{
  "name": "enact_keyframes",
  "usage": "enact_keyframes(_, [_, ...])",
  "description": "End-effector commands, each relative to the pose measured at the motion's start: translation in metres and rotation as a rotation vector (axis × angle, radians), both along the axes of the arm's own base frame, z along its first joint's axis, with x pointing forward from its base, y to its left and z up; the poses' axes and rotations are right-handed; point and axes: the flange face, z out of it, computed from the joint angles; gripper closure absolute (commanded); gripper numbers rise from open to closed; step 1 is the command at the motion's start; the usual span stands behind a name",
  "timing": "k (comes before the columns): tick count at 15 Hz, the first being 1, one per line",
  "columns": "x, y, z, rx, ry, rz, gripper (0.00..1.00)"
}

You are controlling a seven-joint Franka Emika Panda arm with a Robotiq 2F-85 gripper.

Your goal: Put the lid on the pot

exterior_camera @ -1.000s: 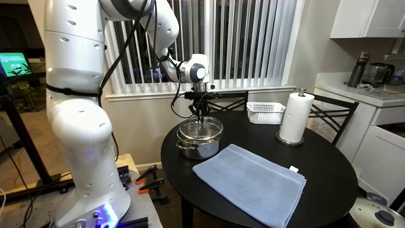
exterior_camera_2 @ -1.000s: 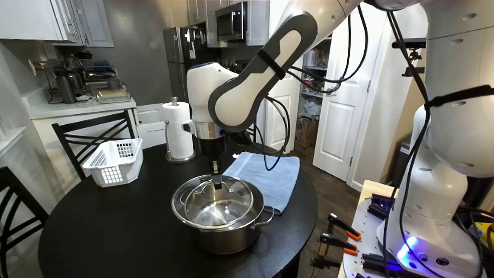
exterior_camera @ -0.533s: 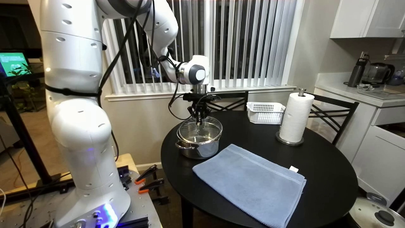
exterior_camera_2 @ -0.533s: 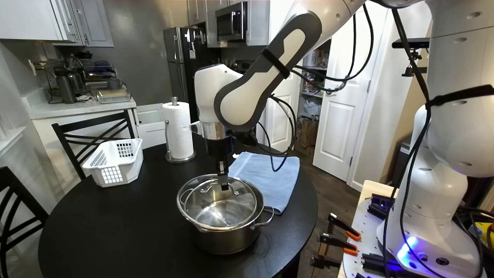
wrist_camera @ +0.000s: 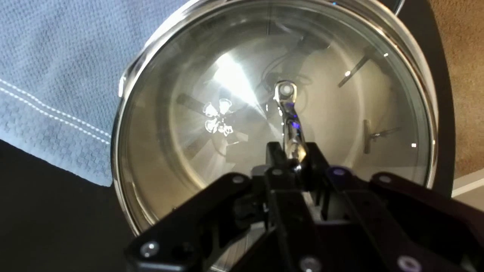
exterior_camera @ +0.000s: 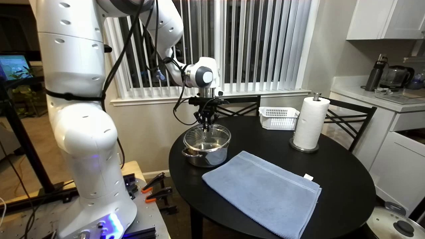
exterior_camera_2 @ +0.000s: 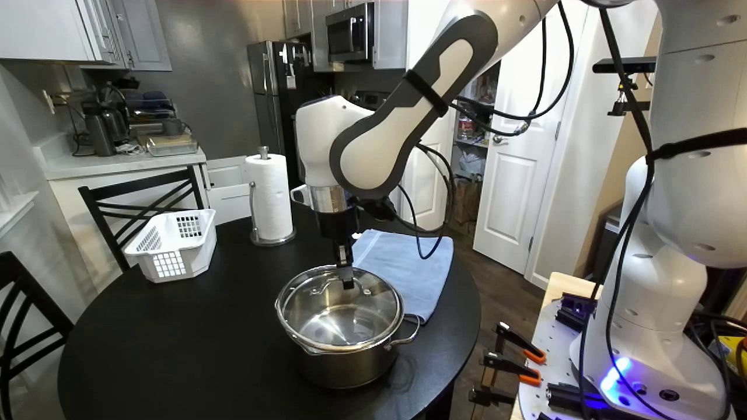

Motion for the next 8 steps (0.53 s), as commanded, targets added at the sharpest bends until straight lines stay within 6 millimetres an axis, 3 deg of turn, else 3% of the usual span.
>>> enact_keyframes(1, [-0.0154, 0.0018, 0.0236, -0.047, 0.007, 0.000, 0.96])
enact_keyframes(8, [-0.0166, -0.0012, 0.0204, -0.046, 0.054, 0.016, 0.96])
